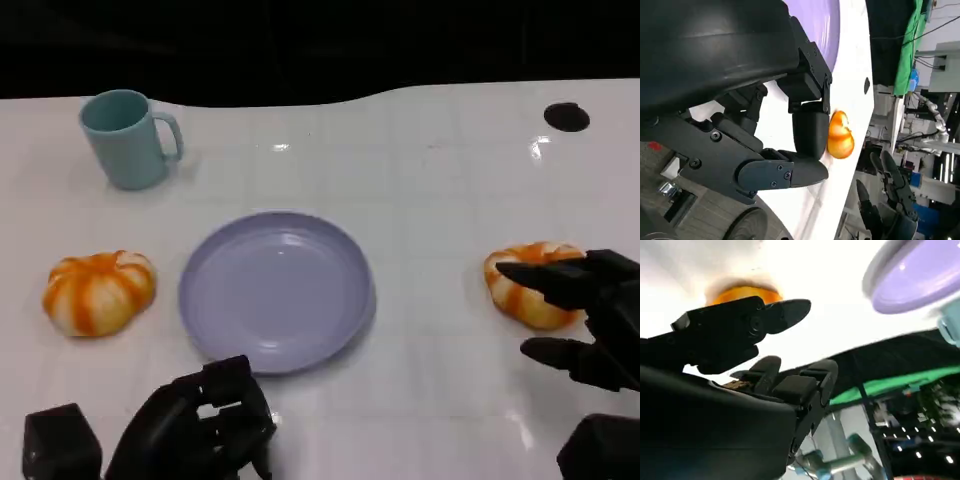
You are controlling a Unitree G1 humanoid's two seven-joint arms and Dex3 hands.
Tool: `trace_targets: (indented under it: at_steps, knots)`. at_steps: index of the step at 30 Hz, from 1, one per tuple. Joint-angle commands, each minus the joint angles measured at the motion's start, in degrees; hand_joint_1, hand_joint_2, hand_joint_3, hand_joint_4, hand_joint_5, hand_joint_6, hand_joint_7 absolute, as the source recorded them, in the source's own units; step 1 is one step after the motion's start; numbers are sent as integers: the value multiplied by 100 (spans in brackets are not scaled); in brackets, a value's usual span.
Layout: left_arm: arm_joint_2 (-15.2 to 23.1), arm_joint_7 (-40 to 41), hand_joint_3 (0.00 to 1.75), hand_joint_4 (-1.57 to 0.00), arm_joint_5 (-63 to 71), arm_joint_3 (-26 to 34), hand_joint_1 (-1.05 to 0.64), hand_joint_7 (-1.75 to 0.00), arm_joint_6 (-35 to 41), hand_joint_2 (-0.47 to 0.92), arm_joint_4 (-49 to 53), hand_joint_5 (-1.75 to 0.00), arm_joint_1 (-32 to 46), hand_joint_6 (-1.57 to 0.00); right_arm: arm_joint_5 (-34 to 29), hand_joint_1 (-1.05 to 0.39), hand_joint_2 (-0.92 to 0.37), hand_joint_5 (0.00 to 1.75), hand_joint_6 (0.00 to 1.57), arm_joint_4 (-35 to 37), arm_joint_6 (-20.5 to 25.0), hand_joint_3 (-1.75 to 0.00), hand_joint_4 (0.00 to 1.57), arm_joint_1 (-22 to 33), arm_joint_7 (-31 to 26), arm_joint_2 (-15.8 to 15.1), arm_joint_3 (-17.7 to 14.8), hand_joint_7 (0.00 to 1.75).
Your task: Grasp the bread from the table and place it into the plate.
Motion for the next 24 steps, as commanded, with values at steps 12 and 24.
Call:
trace_targets:
  at_steps: [12,24]
  knots:
    - [43,31,59,-77,-27,40,-59,-144,-13,71,-42,-175,29,-75,-894,-57,-89,29,31,97,1286,0,11,-807,843,-343,424,0]
    - [10,50,61,-78,-33,30,-59,-144,30,70,-104,-175,59,-75,-1145,-46,-81,27,36,1013,1684,0,16,-1588,878,-224,1026,1]
